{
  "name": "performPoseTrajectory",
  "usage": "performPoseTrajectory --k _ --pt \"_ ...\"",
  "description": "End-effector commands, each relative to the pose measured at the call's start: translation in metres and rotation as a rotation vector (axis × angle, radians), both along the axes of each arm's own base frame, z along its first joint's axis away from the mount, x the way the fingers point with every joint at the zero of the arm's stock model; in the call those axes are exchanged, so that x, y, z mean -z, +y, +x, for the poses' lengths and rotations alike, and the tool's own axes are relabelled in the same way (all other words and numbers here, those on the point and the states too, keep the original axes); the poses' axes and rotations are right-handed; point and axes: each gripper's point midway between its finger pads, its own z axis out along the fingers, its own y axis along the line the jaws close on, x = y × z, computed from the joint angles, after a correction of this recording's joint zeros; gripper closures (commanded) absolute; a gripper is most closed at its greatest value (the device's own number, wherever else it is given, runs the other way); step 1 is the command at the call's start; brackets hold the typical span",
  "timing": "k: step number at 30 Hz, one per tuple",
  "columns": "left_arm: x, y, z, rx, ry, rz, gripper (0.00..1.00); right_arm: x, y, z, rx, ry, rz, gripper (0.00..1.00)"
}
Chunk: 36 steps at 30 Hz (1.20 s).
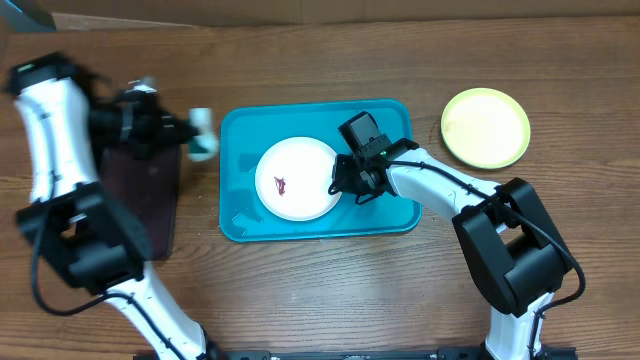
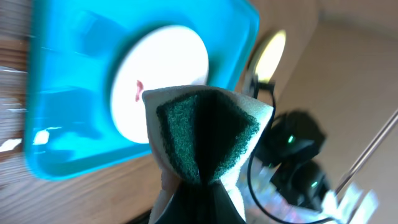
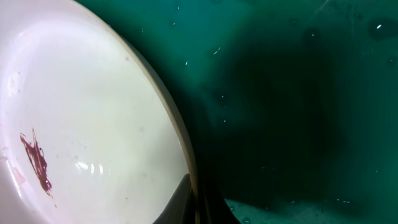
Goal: Clean dirty plates on tray and stack at the side
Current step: 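Scrub the white plate's red stain with the left-held sponge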
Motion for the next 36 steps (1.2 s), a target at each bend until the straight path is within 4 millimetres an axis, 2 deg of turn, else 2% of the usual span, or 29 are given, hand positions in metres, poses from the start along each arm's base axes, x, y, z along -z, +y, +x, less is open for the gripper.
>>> performPoseTrajectory --k 1,4,8,11,16,24,30,34,36 --pt "-0.008 -0.051 -0.007 0.183 -0.070 0.055 0.96 0.035 -0.023 -0.011 0.015 0.045 -0.123 0.96" --pt "0.007 -0.086 -0.012 0.296 -0.059 0.164 0.96 0.035 -0.023 -0.011 0.015 0.044 -0.122 0.96" --pt "0.034 -0.107 -0.009 0.312 -0.004 0.429 0.96 0.035 -0.023 -0.011 0.015 0.046 -0.123 0.96" --pt "0.047 -0.124 -0.004 0.326 -0.035 0.550 0.96 0.035 -0.024 -0.012 0.015 0.048 -0.125 0.96" --pt "0.069 -0.127 0.000 0.282 -0.026 0.674 0.96 0.035 -0.023 -0.011 0.015 0.048 -0.124 0.96" --pt "0.119 -0.128 -0.004 0.261 -0.005 0.681 0.96 0.035 -0.023 -0.010 0.015 0.043 -0.121 0.96" --pt "0.147 -0.151 -0.012 0.280 -0.024 0.576 0.96 0.034 -0.022 -0.010 0.015 0.040 -0.120 0.96" --pt "0.163 -0.163 -0.017 0.303 -0.056 0.573 0.96 0.034 -0.022 -0.010 0.015 0.040 -0.120 0.96" --pt "0.169 -0.162 -0.018 0.311 -0.067 0.604 0.96 0.034 -0.023 -0.010 0.015 0.041 -0.120 0.96"
